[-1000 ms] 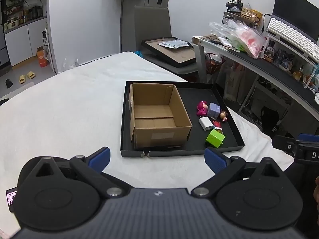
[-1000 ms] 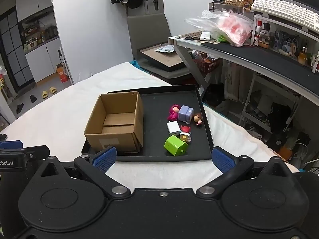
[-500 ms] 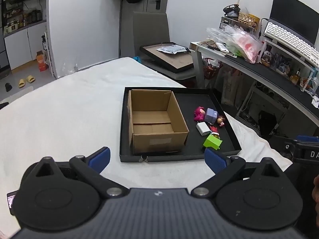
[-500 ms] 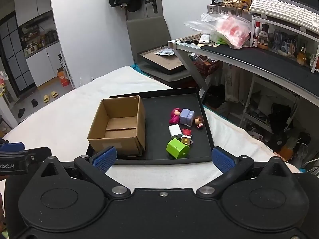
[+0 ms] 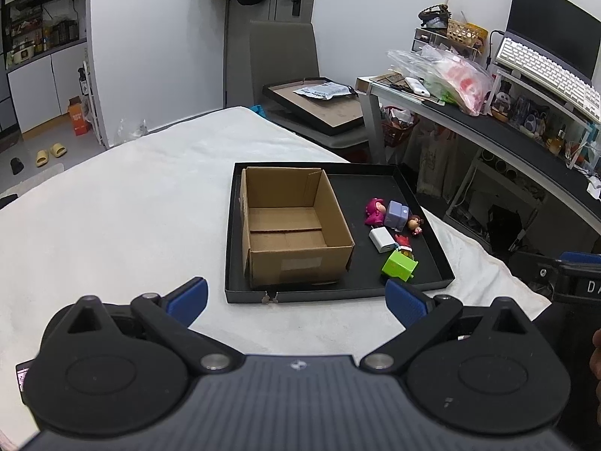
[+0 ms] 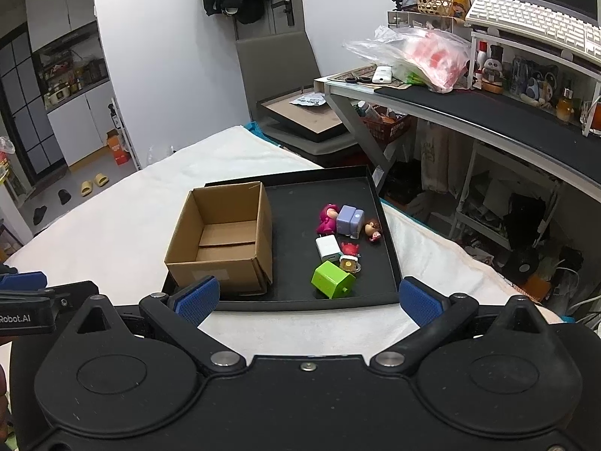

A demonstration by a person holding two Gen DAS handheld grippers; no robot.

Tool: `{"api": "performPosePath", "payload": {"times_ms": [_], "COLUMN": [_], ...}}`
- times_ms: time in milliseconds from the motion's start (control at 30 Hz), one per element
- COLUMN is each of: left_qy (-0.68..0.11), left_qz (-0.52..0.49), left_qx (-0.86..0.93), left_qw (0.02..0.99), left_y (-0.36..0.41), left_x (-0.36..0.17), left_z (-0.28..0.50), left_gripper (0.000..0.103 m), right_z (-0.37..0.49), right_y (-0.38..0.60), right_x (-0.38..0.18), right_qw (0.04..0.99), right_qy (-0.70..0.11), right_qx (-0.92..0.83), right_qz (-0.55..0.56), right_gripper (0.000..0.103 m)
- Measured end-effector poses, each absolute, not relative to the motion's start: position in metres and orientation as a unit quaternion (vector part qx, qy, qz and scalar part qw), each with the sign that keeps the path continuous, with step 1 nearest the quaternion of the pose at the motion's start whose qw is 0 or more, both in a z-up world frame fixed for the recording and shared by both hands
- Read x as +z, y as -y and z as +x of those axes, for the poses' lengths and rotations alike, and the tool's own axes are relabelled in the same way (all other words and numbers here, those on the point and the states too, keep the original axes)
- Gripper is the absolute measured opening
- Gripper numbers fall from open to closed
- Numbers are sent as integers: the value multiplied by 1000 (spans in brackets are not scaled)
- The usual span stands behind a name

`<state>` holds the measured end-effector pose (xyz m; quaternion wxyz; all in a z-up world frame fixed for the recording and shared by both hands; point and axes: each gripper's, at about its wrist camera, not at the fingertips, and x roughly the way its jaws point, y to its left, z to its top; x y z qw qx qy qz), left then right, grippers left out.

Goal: Organize rigid objects

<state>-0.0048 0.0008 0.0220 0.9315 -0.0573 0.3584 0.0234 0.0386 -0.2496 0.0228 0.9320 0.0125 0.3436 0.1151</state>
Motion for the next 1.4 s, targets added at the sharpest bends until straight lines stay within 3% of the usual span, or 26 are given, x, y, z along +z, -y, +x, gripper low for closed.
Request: {"api": "performPosePath", "payload": {"times_ms": [1400], "left_qy": [-358], "left_qz": [-62], "left_qx": [26], "left_qw": [931], "left_y": [1], "left_x": [28], "left_z": [-7], "left_gripper": [100], "right_z": [36], "right_y": [245], "right_x": [15], "right_qw": [930], "right_qy": [-349], "right_qx": [119], "right_qz": [10], "right_gripper": [103]}}
